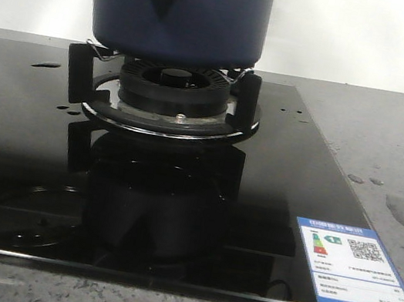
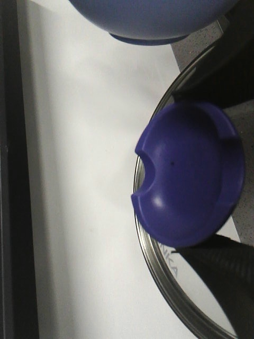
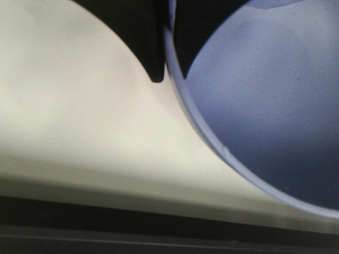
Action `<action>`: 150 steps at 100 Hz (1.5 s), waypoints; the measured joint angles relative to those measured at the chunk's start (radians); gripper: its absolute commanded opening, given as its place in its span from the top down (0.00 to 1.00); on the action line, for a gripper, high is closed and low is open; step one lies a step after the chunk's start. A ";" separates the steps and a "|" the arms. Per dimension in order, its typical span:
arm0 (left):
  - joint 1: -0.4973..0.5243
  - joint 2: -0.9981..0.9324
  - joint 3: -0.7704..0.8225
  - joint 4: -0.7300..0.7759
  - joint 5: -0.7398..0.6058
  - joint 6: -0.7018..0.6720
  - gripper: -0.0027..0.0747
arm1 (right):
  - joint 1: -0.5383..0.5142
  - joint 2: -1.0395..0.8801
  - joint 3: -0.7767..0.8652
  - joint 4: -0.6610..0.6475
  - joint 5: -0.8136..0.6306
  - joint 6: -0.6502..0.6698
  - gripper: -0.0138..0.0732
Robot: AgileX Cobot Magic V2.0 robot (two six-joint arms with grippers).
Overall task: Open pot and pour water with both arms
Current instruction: 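Tilt the light blue bowl with right gripper to pour water into pot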
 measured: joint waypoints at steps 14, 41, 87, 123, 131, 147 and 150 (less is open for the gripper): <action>0.000 0.000 0.000 0.000 0.000 0.000 0.43 | 0.000 -0.011 0.051 -0.006 -0.083 0.000 0.91; 0.000 0.000 0.000 0.000 0.000 0.000 0.43 | 0.006 -0.028 0.156 -0.006 -0.217 0.000 0.91; 0.000 0.000 0.000 0.000 0.000 0.000 0.43 | 0.009 -0.034 0.160 -0.107 -0.347 0.000 0.91; 0.000 0.000 0.000 0.000 0.000 0.000 0.43 | 0.009 -0.034 0.160 -0.184 -0.501 0.000 0.91; 0.000 0.000 0.000 0.000 0.000 0.000 0.43 | 0.009 -0.034 0.160 -0.208 -0.555 0.000 0.91; 0.000 0.000 0.000 0.000 0.000 0.000 0.43 | 0.009 -0.034 0.160 -0.232 -0.624 0.000 0.91; 0.000 0.000 0.000 0.000 0.000 0.000 0.43 | 0.009 -0.034 0.160 -0.234 -0.628 0.000 0.91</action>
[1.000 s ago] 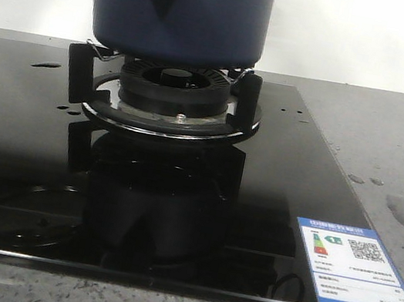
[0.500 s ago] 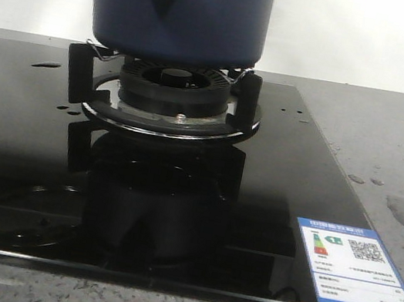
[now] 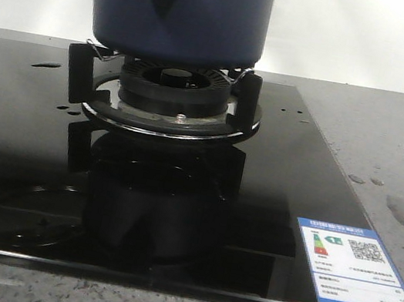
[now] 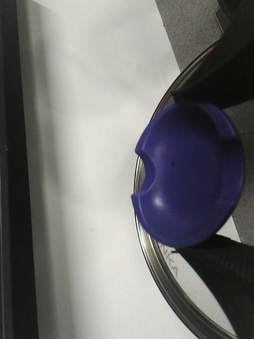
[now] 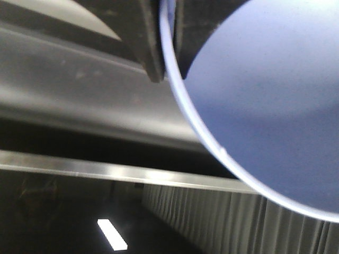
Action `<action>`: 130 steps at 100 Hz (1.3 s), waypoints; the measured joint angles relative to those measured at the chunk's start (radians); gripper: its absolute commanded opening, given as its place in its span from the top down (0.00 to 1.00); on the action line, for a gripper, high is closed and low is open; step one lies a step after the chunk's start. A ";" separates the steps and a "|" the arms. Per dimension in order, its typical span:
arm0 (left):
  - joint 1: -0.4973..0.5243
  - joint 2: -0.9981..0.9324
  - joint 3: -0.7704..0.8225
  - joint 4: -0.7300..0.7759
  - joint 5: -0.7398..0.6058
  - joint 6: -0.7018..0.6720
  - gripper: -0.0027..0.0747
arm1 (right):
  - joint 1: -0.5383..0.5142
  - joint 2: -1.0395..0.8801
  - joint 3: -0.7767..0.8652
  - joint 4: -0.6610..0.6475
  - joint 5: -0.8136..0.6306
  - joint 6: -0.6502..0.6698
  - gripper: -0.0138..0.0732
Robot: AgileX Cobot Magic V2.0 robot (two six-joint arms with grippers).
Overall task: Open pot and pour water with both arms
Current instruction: 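Tilt the light blue bowl with right gripper to pour water into pot, then lower the emptied bowl back onto the counter with right gripper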
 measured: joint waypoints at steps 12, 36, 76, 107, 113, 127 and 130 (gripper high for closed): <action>0.000 0.000 0.000 0.000 0.000 0.000 0.43 | 0.000 0.000 0.000 -0.002 -0.004 0.000 0.91; 0.000 0.000 0.000 0.000 0.000 0.000 0.43 | 0.000 0.000 0.000 -0.004 -0.006 0.000 0.91; 0.000 0.000 0.000 0.000 0.069 0.000 0.43 | 0.000 -0.057 0.000 0.038 0.265 0.000 0.91; 0.000 0.000 0.000 0.000 0.237 0.000 0.43 | -0.203 -0.191 -0.124 0.200 1.025 0.014 0.90; 0.000 0.000 0.000 -0.008 0.273 0.000 0.43 | -0.269 -0.198 -0.157 0.208 1.187 0.056 0.90; 0.000 0.000 -0.002 -0.046 0.341 0.000 0.43 | -0.407 -0.198 -0.180 0.200 1.538 0.147 0.90; 0.000 0.000 -0.002 -0.053 0.350 0.000 0.43 | -0.432 -0.198 -0.180 0.191 1.611 0.162 0.90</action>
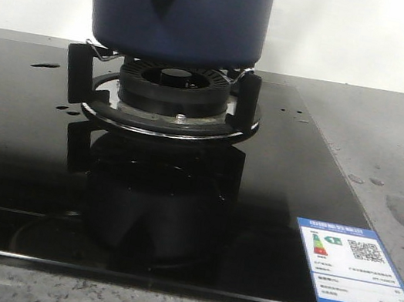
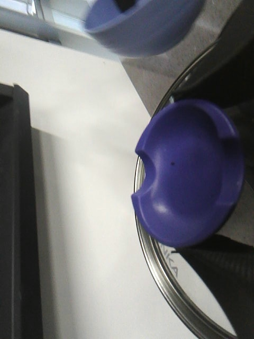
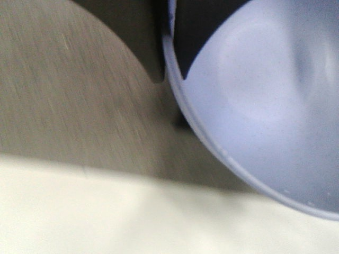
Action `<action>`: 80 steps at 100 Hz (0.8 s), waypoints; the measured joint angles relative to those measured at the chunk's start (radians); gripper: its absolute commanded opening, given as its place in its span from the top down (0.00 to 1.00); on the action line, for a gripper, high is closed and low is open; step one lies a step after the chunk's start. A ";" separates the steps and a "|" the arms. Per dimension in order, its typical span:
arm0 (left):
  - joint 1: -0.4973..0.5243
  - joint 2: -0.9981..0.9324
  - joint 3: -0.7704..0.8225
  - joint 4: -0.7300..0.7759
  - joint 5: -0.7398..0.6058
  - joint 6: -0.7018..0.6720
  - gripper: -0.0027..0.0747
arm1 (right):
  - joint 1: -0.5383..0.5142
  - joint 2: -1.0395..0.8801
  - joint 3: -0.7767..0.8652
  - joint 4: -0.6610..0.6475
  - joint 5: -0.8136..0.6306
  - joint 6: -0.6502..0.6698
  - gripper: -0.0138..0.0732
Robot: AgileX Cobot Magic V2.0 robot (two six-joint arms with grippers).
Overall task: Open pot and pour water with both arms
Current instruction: 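Lower the emptied bowl back onto the counter with right gripper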
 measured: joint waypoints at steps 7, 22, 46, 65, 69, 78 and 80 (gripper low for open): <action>0.000 0.000 0.000 -0.008 0.015 0.000 0.43 | -0.056 0.009 0.011 -0.030 0.109 0.031 0.90; -0.020 0.000 0.000 -0.017 0.021 0.000 0.43 | -0.147 0.023 0.099 -0.065 0.185 0.053 0.90; -0.056 0.000 0.000 -0.016 0.025 0.000 0.43 | -0.211 0.026 0.222 -0.091 0.185 0.056 0.90; -0.061 -0.002 0.000 -0.016 0.025 0.000 0.43 | -0.211 0.055 0.230 -0.102 0.183 0.057 0.90; -0.062 -0.004 0.000 -0.016 0.025 0.000 0.43 | -0.211 0.066 0.230 -0.103 0.183 0.057 0.90; -0.062 -0.004 0.000 -0.016 0.025 0.000 0.43 | -0.211 0.087 0.230 -0.107 0.183 0.057 0.90; -0.062 -0.004 0.000 -0.016 0.025 0.000 0.43 | -0.211 0.090 0.230 -0.109 0.183 0.057 0.90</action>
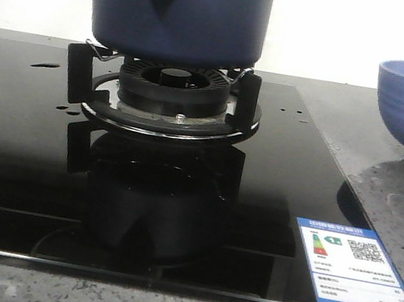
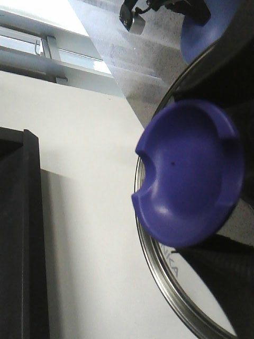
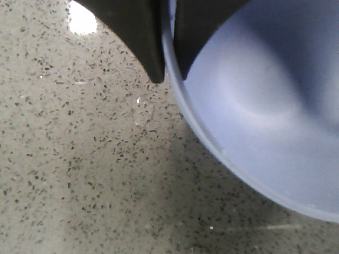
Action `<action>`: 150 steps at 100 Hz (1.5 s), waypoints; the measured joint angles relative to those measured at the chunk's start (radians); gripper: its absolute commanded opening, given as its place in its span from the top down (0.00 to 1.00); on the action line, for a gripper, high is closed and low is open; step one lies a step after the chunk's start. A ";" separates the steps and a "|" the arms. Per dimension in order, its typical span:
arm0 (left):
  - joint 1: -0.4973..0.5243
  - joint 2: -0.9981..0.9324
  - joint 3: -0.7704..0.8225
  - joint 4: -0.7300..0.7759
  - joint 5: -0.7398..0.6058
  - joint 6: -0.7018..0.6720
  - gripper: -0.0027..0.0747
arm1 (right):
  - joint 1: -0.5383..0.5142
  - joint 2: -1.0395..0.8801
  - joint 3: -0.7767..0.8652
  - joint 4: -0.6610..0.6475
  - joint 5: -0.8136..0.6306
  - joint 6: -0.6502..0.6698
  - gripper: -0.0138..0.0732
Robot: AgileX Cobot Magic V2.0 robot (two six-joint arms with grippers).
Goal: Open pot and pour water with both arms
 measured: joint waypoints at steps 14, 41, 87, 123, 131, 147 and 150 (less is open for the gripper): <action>0.000 0.000 0.000 0.000 0.000 0.000 0.43 | 0.000 0.020 0.000 -0.006 0.000 0.000 0.90; 0.000 0.000 0.000 -0.002 0.000 0.000 0.43 | 0.000 0.027 0.000 -0.006 -0.007 -0.002 0.62; -0.149 0.035 0.000 0.068 0.015 0.000 0.43 | 0.000 -0.065 -0.119 -0.009 0.073 -0.004 0.25; -0.189 0.075 0.000 0.200 0.019 0.000 0.43 | 0.000 -0.185 -0.130 -0.005 0.086 -0.006 0.25; -0.189 0.075 0.000 0.202 0.019 0.000 0.43 | 0.000 -0.185 -0.130 -0.001 0.087 -0.006 0.25; -0.189 0.098 -0.002 0.202 0.021 0.000 0.43 | 0.000 -0.185 -0.130 0.003 0.087 -0.006 0.25; -0.189 0.106 -0.002 0.202 0.023 0.000 0.43 | 0.000 -0.185 -0.130 0.003 0.087 -0.006 0.25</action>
